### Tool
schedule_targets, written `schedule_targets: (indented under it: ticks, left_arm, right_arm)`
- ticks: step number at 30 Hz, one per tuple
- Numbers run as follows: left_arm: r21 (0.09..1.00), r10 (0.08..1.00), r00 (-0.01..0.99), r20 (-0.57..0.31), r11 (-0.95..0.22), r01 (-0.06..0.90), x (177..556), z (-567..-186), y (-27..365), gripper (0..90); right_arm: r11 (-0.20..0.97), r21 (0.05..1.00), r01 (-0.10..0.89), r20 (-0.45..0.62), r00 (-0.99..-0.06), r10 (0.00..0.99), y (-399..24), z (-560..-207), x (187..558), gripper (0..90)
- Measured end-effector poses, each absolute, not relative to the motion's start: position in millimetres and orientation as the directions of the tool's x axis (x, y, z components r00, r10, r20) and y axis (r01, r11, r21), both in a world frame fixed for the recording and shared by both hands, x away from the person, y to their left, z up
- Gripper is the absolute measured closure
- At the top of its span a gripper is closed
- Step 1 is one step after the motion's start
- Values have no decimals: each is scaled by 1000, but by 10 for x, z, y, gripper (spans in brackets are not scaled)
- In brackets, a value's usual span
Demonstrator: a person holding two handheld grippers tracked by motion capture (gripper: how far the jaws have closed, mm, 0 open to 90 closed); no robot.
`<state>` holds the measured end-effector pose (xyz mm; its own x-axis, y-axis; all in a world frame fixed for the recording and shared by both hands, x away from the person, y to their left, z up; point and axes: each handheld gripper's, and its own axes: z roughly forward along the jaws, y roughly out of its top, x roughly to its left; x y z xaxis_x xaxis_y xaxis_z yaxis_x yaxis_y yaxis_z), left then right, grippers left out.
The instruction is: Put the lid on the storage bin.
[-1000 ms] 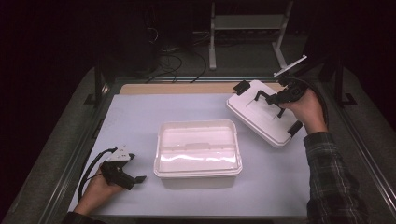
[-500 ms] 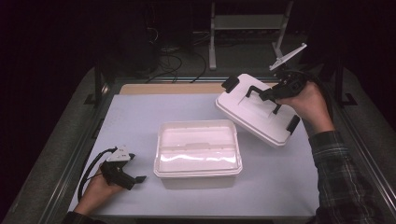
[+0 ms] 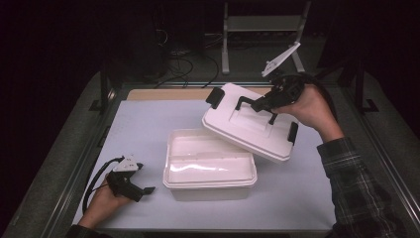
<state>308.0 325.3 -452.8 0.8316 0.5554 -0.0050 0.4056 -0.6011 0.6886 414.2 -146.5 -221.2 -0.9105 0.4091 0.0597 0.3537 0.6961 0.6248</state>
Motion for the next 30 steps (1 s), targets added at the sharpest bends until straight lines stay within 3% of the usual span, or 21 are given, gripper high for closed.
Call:
schedule_targets:
  ticks: [21, 30]
  left_arm:
    - [688, 556, 831, -7, -601, 407, 3079, -4528, 3253, 0]
    - [688, 555, 832, -3, -603, 404, 3080, -4528, 3254, 0]
  right_arm:
    - [795, 592, 130, 92, -991, 94, -531, -2363, 4022, 842]
    - [828, 556, 71, 110, -994, 11, -245, -2487, 3963, 842]
